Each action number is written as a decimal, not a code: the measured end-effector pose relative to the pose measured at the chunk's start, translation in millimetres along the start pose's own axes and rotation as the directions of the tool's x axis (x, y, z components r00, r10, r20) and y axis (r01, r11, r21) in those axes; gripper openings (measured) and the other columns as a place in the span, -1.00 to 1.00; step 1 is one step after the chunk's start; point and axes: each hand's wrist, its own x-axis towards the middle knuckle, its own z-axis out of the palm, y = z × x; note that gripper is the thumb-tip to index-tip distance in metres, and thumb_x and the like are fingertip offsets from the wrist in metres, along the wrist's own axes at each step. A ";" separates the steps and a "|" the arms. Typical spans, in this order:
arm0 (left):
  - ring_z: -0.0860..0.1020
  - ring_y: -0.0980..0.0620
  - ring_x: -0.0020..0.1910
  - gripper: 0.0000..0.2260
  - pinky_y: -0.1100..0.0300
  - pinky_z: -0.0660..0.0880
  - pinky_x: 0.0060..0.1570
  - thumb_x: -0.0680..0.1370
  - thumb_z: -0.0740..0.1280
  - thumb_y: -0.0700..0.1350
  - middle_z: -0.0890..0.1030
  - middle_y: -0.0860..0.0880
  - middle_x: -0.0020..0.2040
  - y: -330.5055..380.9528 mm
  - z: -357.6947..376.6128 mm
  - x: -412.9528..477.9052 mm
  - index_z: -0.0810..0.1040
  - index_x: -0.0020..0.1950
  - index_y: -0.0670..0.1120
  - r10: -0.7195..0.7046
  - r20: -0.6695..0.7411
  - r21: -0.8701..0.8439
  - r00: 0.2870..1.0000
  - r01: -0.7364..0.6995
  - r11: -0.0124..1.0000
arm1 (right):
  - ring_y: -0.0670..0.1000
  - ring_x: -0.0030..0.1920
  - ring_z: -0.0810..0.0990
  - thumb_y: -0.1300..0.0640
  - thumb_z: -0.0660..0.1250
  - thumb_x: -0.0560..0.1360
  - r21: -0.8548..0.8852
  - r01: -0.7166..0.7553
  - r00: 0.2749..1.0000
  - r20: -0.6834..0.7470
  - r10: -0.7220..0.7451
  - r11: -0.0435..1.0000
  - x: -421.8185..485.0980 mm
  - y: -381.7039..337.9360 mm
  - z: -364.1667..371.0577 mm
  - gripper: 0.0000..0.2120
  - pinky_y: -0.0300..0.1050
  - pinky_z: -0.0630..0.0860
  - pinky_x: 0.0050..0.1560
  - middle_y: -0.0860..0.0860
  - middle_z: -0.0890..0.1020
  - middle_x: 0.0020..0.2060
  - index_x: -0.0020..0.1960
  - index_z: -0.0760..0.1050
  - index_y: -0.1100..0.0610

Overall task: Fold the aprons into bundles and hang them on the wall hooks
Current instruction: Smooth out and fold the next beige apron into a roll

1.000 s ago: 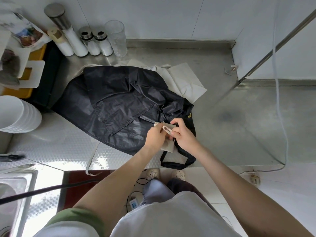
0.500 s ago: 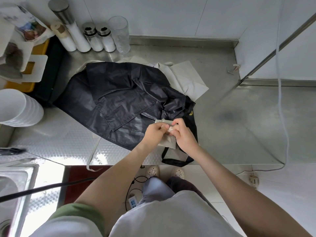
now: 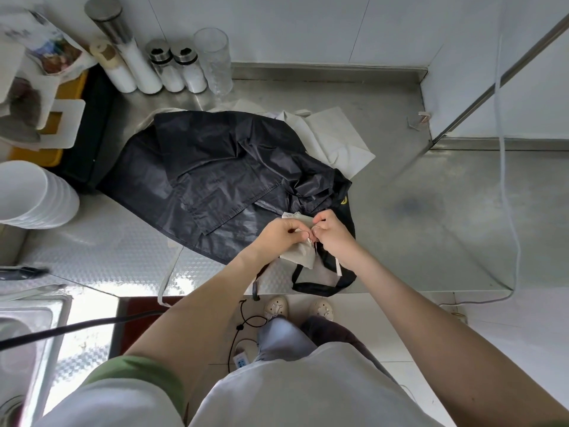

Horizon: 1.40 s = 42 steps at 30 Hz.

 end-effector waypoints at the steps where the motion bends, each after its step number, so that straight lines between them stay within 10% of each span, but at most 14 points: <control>1: 0.53 0.20 -0.12 -0.88 0.44 0.38 -0.03 0.55 0.34 -0.26 0.67 -0.01 -0.11 0.7 -0.4 0.3 0.66 -0.10 -0.14 0.020 -0.010 0.082 1.000 -0.019 0.996 | -0.11 -0.23 0.44 0.30 0.15 0.58 0.007 -0.011 1.000 0.007 0.011 1.000 1.0 0.1 0.2 -0.86 -0.28 0.33 -0.29 0.05 0.53 -0.14 0.07 0.33 0.10; 11: 0.42 -0.14 0.07 -0.82 0.18 0.34 0.02 0.53 0.32 -0.25 0.52 -0.16 -0.02 3.3 15.3 2.4 0.43 0.10 -0.26 0.200 -0.096 0.521 0.975 -0.122 0.845 | -0.18 -0.54 0.30 0.28 0.15 0.56 0.220 -0.052 0.996 0.076 0.035 0.974 -3.6 -1.9 -7.4 -0.87 -0.37 0.19 -0.54 0.00 0.47 -0.44 -0.10 0.41 0.11; 16: 0.48 -0.07 -0.36 -0.74 0.12 0.37 -0.26 0.37 0.38 -0.21 0.53 -0.06 -0.32 4.5 18.3 2.0 0.39 -0.01 -0.17 0.600 -0.084 0.880 0.795 -0.223 0.419 | -0.11 -0.54 0.11 -0.04 0.08 0.65 0.306 -0.130 0.991 0.021 0.130 0.943 1.7 -0.1 -10.4 -0.63 -0.25 0.04 -0.56 -0.05 0.29 -0.52 -0.22 0.49 0.05; 21: 0.32 -0.05 -0.23 -0.84 0.13 0.21 -0.21 0.46 0.14 -0.24 0.52 -0.09 -0.34 -8.4 28.8 2.3 0.38 0.03 -0.17 0.728 -0.019 0.917 0.686 -0.278 0.286 | -0.09 -0.48 0.14 0.13 0.21 0.58 0.086 -0.235 0.965 0.142 0.221 0.968 3.7 -4.4 -13.2 -0.79 -0.25 0.10 -0.56 0.01 0.41 -0.36 -0.22 0.49 0.06; 25: 0.38 -0.05 -0.25 -0.72 0.15 0.24 -0.20 0.36 0.22 -0.35 0.53 -0.08 -0.30 -9.0 23.5 7.6 0.38 0.05 -0.16 0.728 0.004 0.892 0.686 -0.331 0.307 | -0.10 -0.47 0.15 0.26 0.23 0.56 0.166 -0.268 0.956 0.166 0.241 0.949 7.7 -8.2 -20.1 -0.82 -0.27 0.09 -0.56 0.00 0.43 -0.38 -0.18 0.53 0.10; 29: 0.52 -0.20 -0.38 -0.65 0.09 0.44 -0.35 0.28 0.54 -0.32 0.52 -0.21 -0.34 3.1 12.1 3.8 0.42 -0.09 -0.26 0.495 -0.147 0.697 0.856 -0.265 0.666 | -0.13 -0.55 0.20 0.33 0.21 0.53 0.226 -0.257 0.960 0.172 0.221 0.940 12.5 -1.9 -18.6 -0.82 -0.29 0.07 -0.57 0.07 0.51 -0.34 -0.08 0.58 0.19; 35: 0.46 -0.11 -0.42 -0.77 0.12 0.44 -0.43 0.43 0.35 -0.02 0.43 -0.10 -0.37 -0.5 -1.3 12.9 0.56 -0.31 -0.16 0.556 -0.024 0.859 0.831 -0.267 0.437 | -0.10 -0.47 0.16 0.28 0.24 0.55 0.226 -0.201 0.974 0.148 0.170 0.953 16.1 4.5 -14.8 -0.82 -0.28 0.08 -0.55 0.00 0.53 -0.36 -0.11 0.59 0.12; 42: 0.48 -0.10 -0.31 -0.71 0.18 0.25 -0.19 0.54 0.16 -0.05 0.55 -0.06 -0.28 -23.3 1.9 -0.4 0.56 -0.24 -0.16 0.565 -0.037 0.753 0.824 -0.349 0.558 | -0.01 -0.34 0.40 0.20 0.20 0.59 0.223 -0.249 0.943 -0.167 0.289 0.942 20.6 19.6 -13.7 -0.85 -0.20 0.39 -0.37 0.00 0.44 -0.29 -0.14 0.46 0.15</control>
